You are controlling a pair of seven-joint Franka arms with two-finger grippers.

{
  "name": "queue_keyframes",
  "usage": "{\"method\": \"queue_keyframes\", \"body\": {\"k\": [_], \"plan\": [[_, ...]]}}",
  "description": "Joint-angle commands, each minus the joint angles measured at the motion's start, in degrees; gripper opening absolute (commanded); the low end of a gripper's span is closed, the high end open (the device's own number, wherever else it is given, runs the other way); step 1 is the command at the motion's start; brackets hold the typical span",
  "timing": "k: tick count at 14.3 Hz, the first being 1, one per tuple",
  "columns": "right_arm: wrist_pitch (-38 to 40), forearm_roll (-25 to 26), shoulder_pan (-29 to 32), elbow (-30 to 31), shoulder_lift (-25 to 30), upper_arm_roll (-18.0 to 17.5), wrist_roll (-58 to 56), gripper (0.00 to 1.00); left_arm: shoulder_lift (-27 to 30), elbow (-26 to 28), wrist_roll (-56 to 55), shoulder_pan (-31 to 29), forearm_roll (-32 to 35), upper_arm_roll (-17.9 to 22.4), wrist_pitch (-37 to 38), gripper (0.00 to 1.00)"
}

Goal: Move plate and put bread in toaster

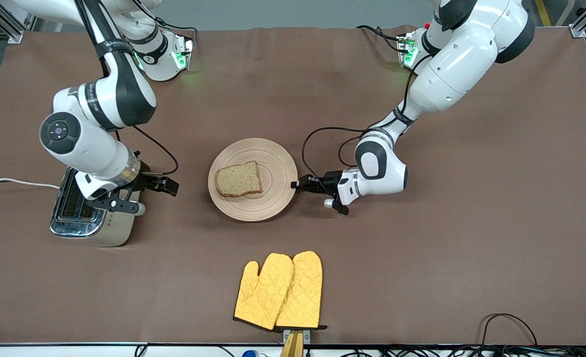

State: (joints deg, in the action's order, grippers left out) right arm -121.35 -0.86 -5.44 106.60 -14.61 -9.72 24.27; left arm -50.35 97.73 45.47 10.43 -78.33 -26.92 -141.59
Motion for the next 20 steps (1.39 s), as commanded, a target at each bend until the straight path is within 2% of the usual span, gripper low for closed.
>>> {"method": "queue_keyframes", "body": {"k": [1, 4, 8, 11, 14, 16, 18, 20], "plan": [[-4.6, -0.1, -1.8, 6.3, 2.0, 0.3, 1.2, 1.00, 1.2, -0.8, -1.2, -2.9, -1.0, 0.7, -0.2, 1.00], [-5.2, -0.1, -5.5, 7.2, 1.4, 0.3, 3.8, 1.00, 3.1, -1.3, -3.8, -8.0, 1.1, 1.2, 0.0, 1.00], [-9.7, 0.3, -10.1, 7.4, -3.5, 0.4, 5.3, 1.00, 3.9, -7.6, -17.5, -12.6, 11.6, 1.2, 0.7, 1.00], [-14.9, 0.3, -11.6, 8.7, -6.4, 0.5, 5.7, 0.89, 4.1, -10.9, -23.5, -16.7, 21.6, 0.8, 2.3, 1.00], [-14.8, 0.4, -11.8, 9.3, -7.0, 0.5, 5.7, 0.79, 5.9, -12.6, -23.7, -22.9, 28.1, 0.9, 11.3, 1.00], [-14.6, 0.4, -11.5, 9.6, -7.4, 0.6, 5.7, 0.74, 7.2, -13.4, -24.4, -26.2, 35.0, 1.0, 16.0, 1.00], [-14.4, 0.3, -11.4, 9.6, -8.1, 0.6, 7.5, 0.67, 7.9, -15.7, -24.5, -29.1, 44.0, 1.0, 21.2, 1.00], [-14.3, 0.4, -11.8, 9.6, -8.5, 0.6, 9.6, 0.62, 8.1, -18.4, -24.6, -31.9, 49.8, 0.7, 27.1, 1.00]]}}
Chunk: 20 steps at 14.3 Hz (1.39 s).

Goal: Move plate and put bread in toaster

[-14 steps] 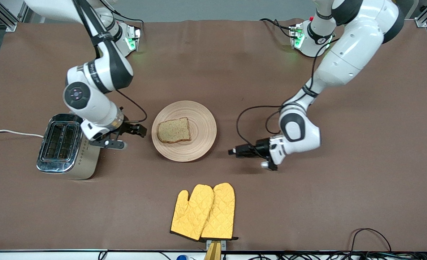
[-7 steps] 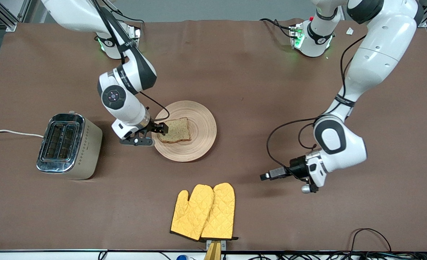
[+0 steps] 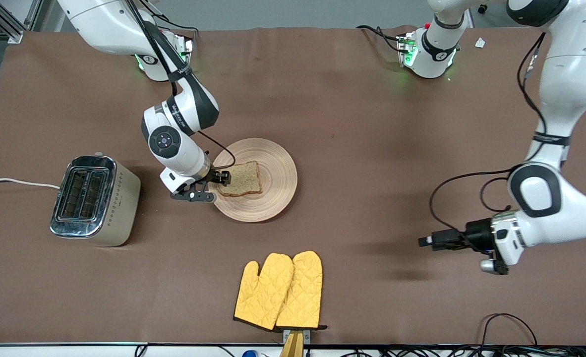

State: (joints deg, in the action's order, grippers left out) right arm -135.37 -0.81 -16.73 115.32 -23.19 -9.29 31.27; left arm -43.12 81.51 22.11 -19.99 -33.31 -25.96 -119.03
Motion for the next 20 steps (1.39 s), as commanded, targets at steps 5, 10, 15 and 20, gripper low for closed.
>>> {"method": "queue_keyframes", "body": {"k": [5, 10, 15, 20], "plan": [[0.3, 0.3, -0.5, 0.9, 0.1, 0.1, 3.0, 0.54, 9.9, -2.4, -11.4, -2.6, 15.1, -0.1, 8.4, 1.00], [0.3, 0.3, -0.7, 0.9, -1.0, 0.1, 3.4, 0.52, 18.8, -2.4, -24.2, 0.9, 26.6, -0.5, 16.3, 1.00], [0.3, 0.3, -2.3, 0.8, -1.8, 0.1, 3.4, 0.49, 27.1, -2.0, -24.8, 6.4, 38.9, -0.1, 26.8, 1.00], [0.1, 0.2, -2.7, 0.7, -1.9, 0.0, 3.4, 0.44, 36.2, 2.1, -23.9, 16.3, 43.5, 11.5, 28.2, 1.00]]}}
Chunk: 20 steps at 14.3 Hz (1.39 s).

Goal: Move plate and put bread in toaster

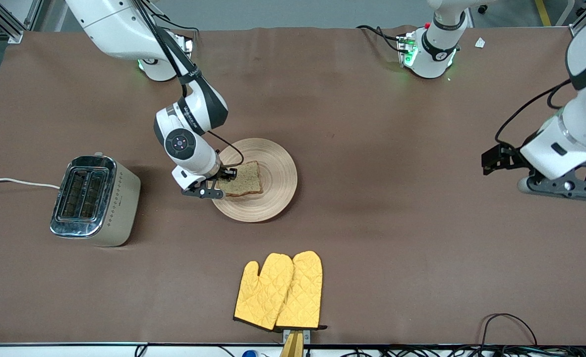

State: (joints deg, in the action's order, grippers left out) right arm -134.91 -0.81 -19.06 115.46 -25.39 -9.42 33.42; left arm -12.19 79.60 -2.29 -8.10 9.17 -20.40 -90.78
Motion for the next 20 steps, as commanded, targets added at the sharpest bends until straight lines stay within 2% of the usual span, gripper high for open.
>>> {"method": "queue_keyframes", "body": {"k": [1, 5, 8, 10, 13, 16, 20], "plan": [[-0.4, 0.2, -0.1, 0.6, 0.3, 0.1, 1.2, 0.44, 7.1, 4.2, 0.7, 6.7, 0.9, 9.4, 1.4, 1.00], [-0.9, 0.2, 0.1, 0.2, -0.4, 0.2, 1.2, 0.43, 12.8, 5.7, 0.9, 10.2, 0.1, 15.4, 5.8, 1.00], [-1.1, 0.1, 0.1, 0.1, -0.8, 0.1, 1.2, 0.40, 14.8, 6.5, 0.9, 9.7, -0.3, 15.6, 8.6, 1.00], [-1.1, -0.2, 0.2, 0.1, -1.0, 0.2, 1.2, 0.37, 14.8, 6.2, -0.2, 9.3, -2.9, 15.7, 11.1, 1.00], [-1.2, -0.2, 0.1, 0.1, -1.2, 0.2, 1.2, 0.35, 14.7, 6.0, -0.6, 7.7, -5.7, 16.2, 11.3, 1.00], [-1.4, -0.2, 0.1, 0.1, -1.2, 0.2, 1.2, 0.30, 15.3, 6.0, -2.6, 7.5, -5.7, 16.3, 11.4, 1.00], [-1.4, -0.2, 0.3, 0.1, -1.3, 0.2, 1.2, 0.29, 15.2, 5.8, -2.6, 7.6, -5.6, 16.3, 11.4, 1.00]]}}
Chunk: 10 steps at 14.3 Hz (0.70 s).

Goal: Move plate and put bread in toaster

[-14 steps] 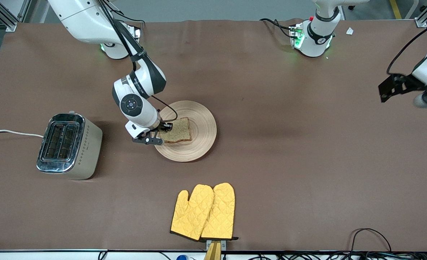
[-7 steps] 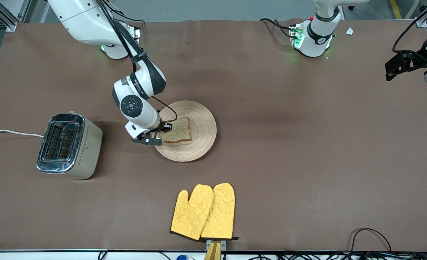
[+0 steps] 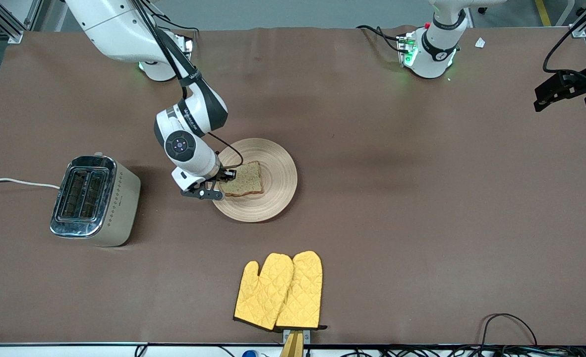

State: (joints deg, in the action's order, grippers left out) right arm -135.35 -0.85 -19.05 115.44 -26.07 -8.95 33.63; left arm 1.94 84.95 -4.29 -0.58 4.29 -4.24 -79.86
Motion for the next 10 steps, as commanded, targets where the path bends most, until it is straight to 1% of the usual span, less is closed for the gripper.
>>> {"method": "queue_keyframes", "body": {"k": [1, 4, 6, 8, 10], "plan": [[-1.0, -0.2, 0.3, 0.1, -0.6, -0.3, 1.0, 0.27, 0.9, 0.5, -0.6, 0.1, -0.5, 0.0, 0.4, 1.00], [-1.8, -0.2, 0.3, 0.1, -1.2, -0.3, 1.0, 0.22, 0.9, 0.4, -0.6, 0.1, -0.5, -0.1, 0.4, 1.00], [-2.8, -0.2, 0.2, 0.1, -1.5, -0.3, 0.9, 0.16, 0.9, 0.4, -0.5, 0.1, -0.6, -0.1, 0.5, 1.00], [-2.9, -0.2, 0.1, 0.1, -1.7, -0.3, 1.0, 0.07, 1.0, 0.4, 0.2, 0.1, -0.7, 0.0, 0.5, 1.00], [-2.4, -0.2, 0.4, -0.1, -1.7, -0.3, 1.0, 0.03, 1.0, 0.3, 0.6, 0.0, -0.7, 0.1, 0.5, 1.00]]}}
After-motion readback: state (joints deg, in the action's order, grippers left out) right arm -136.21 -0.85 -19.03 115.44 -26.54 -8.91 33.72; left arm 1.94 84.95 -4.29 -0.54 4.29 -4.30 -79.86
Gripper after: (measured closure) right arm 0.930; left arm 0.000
